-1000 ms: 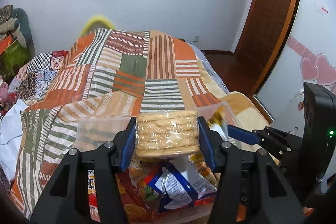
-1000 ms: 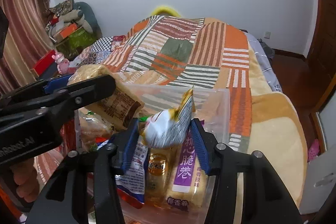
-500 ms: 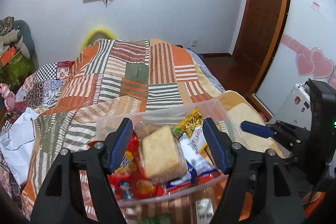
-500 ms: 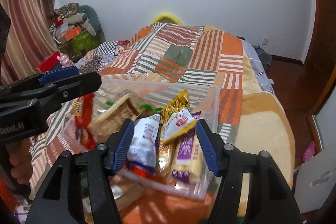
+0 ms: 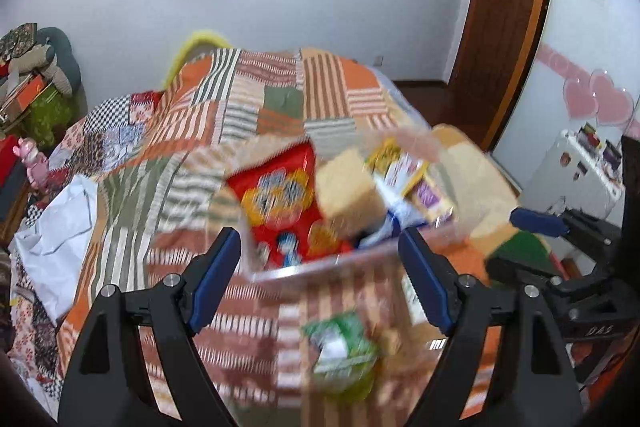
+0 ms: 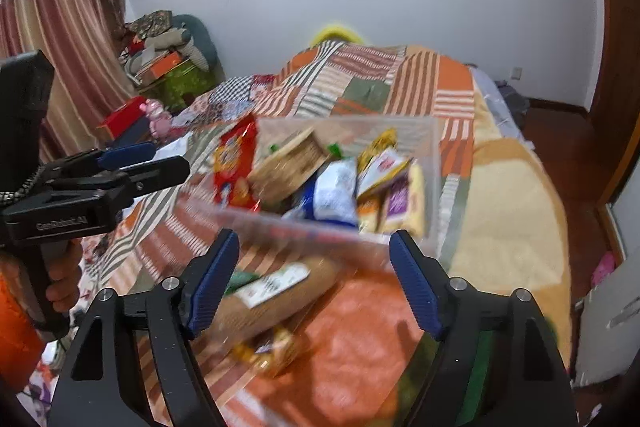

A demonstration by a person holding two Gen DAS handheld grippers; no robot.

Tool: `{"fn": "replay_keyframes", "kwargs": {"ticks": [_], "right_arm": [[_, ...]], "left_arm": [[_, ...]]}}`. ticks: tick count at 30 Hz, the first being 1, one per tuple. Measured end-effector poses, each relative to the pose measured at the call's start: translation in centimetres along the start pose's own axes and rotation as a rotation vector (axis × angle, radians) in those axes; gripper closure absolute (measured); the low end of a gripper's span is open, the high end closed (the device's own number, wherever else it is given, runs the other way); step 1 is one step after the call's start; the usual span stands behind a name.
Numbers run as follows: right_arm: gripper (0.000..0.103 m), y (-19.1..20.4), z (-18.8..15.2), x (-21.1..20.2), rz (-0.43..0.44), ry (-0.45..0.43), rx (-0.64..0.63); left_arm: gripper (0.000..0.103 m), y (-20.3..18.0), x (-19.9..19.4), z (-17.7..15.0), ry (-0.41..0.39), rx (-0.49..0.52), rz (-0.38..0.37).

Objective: Organize snacks
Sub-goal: 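Drop the biscuit stack in the box with the left while the right drops a yellow bag, then grasp the green-wrapped pack with the left gripper while the right grasps the cracker roll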

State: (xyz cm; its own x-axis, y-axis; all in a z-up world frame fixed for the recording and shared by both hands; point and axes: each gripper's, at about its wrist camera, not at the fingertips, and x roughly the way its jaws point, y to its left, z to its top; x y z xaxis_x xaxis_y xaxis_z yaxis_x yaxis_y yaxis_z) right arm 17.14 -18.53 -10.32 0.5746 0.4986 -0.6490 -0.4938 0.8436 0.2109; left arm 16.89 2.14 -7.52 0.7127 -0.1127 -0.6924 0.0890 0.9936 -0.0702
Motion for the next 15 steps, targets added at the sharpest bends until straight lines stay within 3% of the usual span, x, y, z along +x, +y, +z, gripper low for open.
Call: {"fn": "replay_keyframes", "kwargs": {"ticks": [8, 15], "right_arm": [[0.026, 1.7, -1.5, 2.9, 0.068, 0.09, 0.043], [0.026, 3.5, -2.5, 6.1, 0.064, 0.183, 0.014]], "left_arm": [[0.022, 1.8, 1.1, -4.4, 0.095, -0.027, 0.022], [0.022, 2.5, 3.0, -6.2, 0.16, -0.068, 0.002]]}}
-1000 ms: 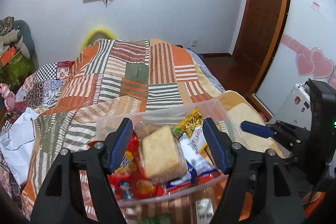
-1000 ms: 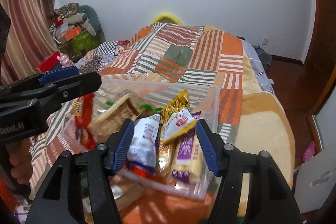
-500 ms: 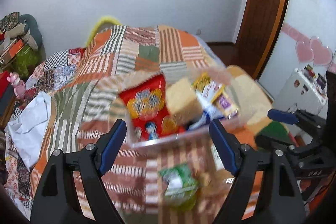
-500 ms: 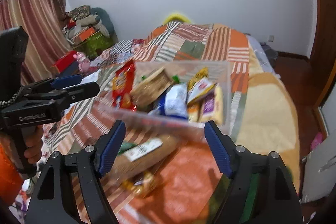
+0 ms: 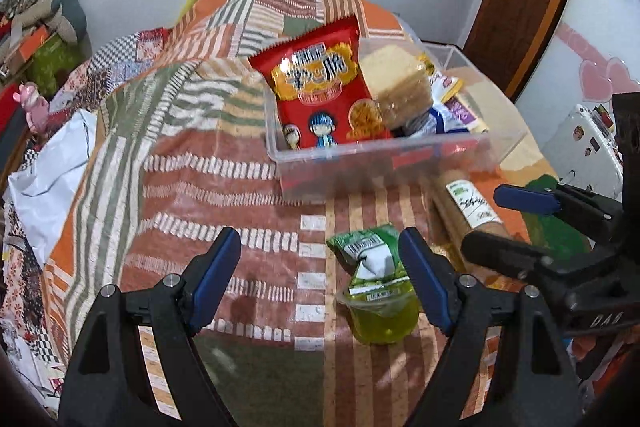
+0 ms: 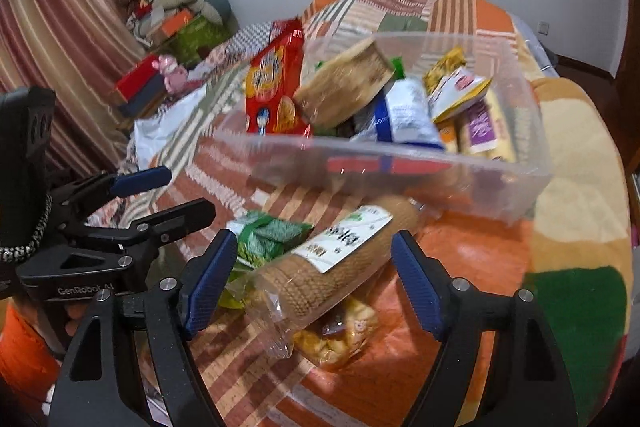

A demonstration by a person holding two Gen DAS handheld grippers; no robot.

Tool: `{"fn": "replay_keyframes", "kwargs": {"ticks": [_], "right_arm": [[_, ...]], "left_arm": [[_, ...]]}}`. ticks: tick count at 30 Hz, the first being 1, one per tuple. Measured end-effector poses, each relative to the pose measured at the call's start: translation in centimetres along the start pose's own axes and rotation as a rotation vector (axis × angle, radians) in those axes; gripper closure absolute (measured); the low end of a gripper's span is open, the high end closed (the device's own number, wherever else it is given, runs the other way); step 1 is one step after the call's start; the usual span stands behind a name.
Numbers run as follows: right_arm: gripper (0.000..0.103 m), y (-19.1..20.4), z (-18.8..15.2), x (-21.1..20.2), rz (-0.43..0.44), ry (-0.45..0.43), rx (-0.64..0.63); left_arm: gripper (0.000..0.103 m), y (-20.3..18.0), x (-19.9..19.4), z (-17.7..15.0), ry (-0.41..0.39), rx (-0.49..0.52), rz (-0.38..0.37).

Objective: Organize snacks
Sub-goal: 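Grasp the green-wrapped pack with the left gripper while the right grasps the cracker roll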

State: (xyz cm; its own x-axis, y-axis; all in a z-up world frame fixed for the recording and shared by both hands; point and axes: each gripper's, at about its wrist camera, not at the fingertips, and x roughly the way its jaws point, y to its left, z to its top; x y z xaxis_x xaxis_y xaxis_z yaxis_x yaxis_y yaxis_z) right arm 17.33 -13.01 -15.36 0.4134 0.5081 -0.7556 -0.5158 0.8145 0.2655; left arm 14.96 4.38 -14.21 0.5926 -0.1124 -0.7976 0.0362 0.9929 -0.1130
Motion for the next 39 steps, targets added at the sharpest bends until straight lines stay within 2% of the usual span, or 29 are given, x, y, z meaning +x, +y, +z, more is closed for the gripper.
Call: {"fn": "replay_keyframes", "kwargs": {"ticks": [7, 11, 14, 17, 21, 24, 26, 29, 31, 32, 39], "right_arm": [[0.026, -2.3, -1.7, -1.8, -0.011, -0.009, 0.029], [0.026, -4.7, -2.6, -3.1, -0.064, -0.008, 0.068], [0.026, -6.2, -3.2, -3.2, -0.102, 0.016, 0.087], [0.028, -7.1, -3.6, -3.2, -0.084, 0.026, 0.119], [0.028, -6.8, -3.4, -2.8, -0.056, 0.018, 0.114], [0.037, -5.7, -2.8, -1.6, -0.037, 0.033, 0.075], [0.049, -5.5, -2.6, -0.7, -0.036, 0.043, 0.071], [0.054, -5.9, -2.6, 0.1, -0.038, 0.046, 0.095], [0.06, -6.0, -2.8, 0.1, -0.052, 0.043, 0.09], [0.066, -5.9, -2.8, 0.1, -0.057, 0.042, 0.086], [0.069, -5.9, -3.8, -1.2, -0.049, 0.022, 0.056]], "left_arm": [[0.022, -1.7, 1.3, -0.5, 0.024, 0.023, -0.048], [0.022, -2.7, 2.2, -0.6, 0.044, 0.033, -0.067], [0.022, -2.9, 3.5, -0.9, 0.066, 0.031, -0.053], [0.022, -2.5, 4.6, -1.1, 0.088, 0.0, -0.041], [0.025, -1.9, 5.7, -1.2, 0.111, -0.051, -0.067], [0.031, -2.1, 5.9, -1.1, 0.098, -0.044, -0.059], [0.033, -2.4, 6.2, -1.1, 0.088, -0.029, -0.048], [0.037, -2.7, 6.7, -1.1, 0.087, -0.035, -0.049], [0.049, -2.9, 6.9, -1.0, 0.083, -0.029, -0.052], [0.05, -2.9, 6.9, -1.1, 0.082, -0.023, -0.046], [0.057, -3.3, 6.0, -1.3, 0.054, 0.011, -0.059]]}}
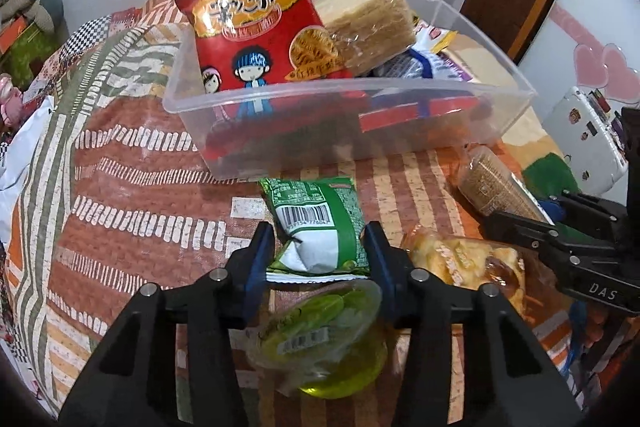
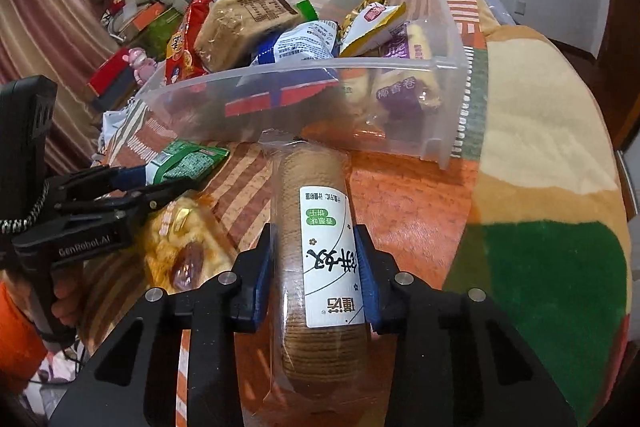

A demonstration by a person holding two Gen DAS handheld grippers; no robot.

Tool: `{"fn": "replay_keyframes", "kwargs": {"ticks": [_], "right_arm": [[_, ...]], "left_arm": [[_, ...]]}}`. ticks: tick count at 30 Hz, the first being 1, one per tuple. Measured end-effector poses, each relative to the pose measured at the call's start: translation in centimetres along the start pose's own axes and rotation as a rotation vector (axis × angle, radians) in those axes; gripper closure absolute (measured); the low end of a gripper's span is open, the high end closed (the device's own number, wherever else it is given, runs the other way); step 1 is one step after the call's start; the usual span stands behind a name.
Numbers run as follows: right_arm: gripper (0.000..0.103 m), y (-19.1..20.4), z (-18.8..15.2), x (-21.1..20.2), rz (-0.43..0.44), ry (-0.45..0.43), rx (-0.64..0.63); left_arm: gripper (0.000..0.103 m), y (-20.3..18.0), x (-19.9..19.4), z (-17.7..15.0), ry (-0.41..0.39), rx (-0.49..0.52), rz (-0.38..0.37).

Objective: Organize snacks
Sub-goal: 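Grasp the green-wrapped pack with the left gripper while the right grasps the cracker roll, then carry both snacks over the clear box and open both grippers to drop them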

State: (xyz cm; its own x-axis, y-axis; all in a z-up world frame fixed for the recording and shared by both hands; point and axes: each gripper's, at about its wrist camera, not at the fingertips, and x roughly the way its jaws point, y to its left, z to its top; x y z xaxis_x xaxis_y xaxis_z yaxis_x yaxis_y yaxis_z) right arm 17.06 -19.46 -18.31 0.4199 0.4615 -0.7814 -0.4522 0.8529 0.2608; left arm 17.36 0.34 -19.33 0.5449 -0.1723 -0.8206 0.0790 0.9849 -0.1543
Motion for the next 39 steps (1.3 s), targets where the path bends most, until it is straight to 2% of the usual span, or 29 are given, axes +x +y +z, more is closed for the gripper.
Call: {"fn": "replay_keyframes", "kwargs": {"ticks": [4, 8, 17, 29, 39], "right_arm": [[0.069, -0.3, -0.2, -0.7, 0.001, -0.009, 0.014], [0.069, -0.5, -0.5, -1.8, 0.001, -0.032, 0.022], [0.069, -0.4, 1.1, -5.3, -0.001, -0.144, 0.023], [0.069, -0.4, 5.3, -7.5, -0.01, -0.294, 0.033], [0.069, -1.1, 8.9, -6.2, -0.016, -0.343, 0.07]], "left_arm": [[0.063, 0.4, -1.5, 0.1, -0.022, 0.0, -0.013], [0.063, 0.7, -2.8, 0.1, -0.041, -0.001, -0.013], [0.063, 0.8, -6.6, 1.1, -0.131, -0.012, -0.034], [0.063, -1.5, -10.5, 6.3, -0.287, 0.032, -0.054], [0.063, -2.8, -9.2, 10.8, -0.336, 0.039, -0.056]]}}
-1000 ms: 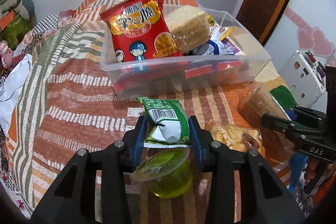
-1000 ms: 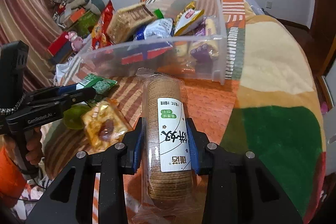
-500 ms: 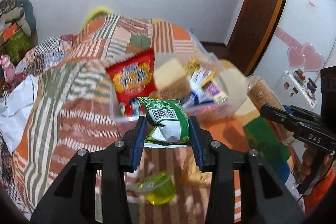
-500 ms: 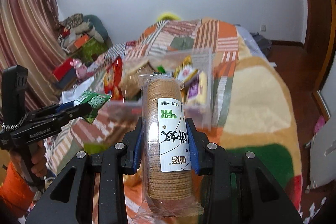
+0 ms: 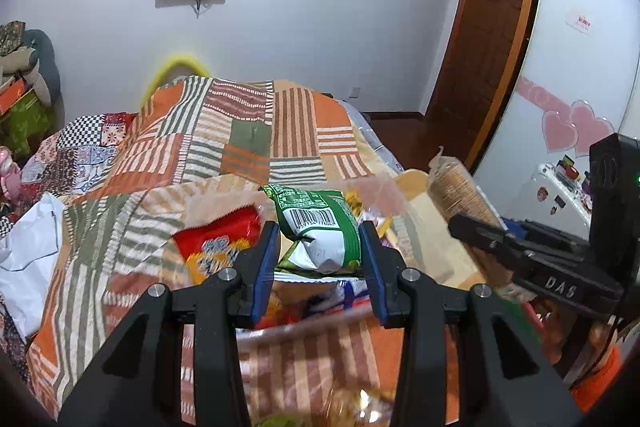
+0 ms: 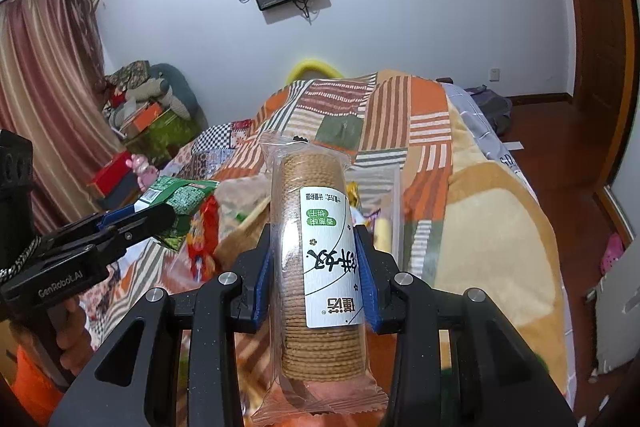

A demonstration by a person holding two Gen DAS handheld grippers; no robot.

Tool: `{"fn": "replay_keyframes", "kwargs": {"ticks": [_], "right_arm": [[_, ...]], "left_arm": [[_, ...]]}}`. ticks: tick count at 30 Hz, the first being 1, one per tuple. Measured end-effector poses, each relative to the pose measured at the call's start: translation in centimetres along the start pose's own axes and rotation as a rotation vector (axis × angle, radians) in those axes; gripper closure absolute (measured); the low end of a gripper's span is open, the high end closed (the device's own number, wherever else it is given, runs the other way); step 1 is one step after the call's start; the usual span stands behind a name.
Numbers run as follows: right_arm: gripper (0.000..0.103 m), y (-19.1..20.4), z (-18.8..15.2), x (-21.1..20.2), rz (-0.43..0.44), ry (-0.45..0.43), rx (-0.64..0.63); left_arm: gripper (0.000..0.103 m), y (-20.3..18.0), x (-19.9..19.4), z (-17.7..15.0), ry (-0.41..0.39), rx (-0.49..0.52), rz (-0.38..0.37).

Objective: Organize snacks
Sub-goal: 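Carry both snacks over the clear box and open both grippers to drop them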

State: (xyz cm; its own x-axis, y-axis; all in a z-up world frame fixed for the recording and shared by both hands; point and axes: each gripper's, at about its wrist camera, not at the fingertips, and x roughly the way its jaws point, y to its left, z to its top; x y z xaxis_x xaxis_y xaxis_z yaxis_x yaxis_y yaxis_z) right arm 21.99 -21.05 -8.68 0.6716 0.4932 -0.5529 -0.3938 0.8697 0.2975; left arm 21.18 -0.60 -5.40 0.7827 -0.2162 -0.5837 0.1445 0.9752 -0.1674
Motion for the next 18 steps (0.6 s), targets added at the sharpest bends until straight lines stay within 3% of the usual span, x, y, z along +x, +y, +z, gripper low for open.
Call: {"fn": "replay_keyframes", "kwargs": {"ticks": [18], "right_arm": [[0.069, -1.0, 0.5, 6.2, -0.058, 0.102, 0.019]], "left_arm": [[0.063, -0.4, 10.1, 1.2, 0.111, 0.003, 0.004]]}}
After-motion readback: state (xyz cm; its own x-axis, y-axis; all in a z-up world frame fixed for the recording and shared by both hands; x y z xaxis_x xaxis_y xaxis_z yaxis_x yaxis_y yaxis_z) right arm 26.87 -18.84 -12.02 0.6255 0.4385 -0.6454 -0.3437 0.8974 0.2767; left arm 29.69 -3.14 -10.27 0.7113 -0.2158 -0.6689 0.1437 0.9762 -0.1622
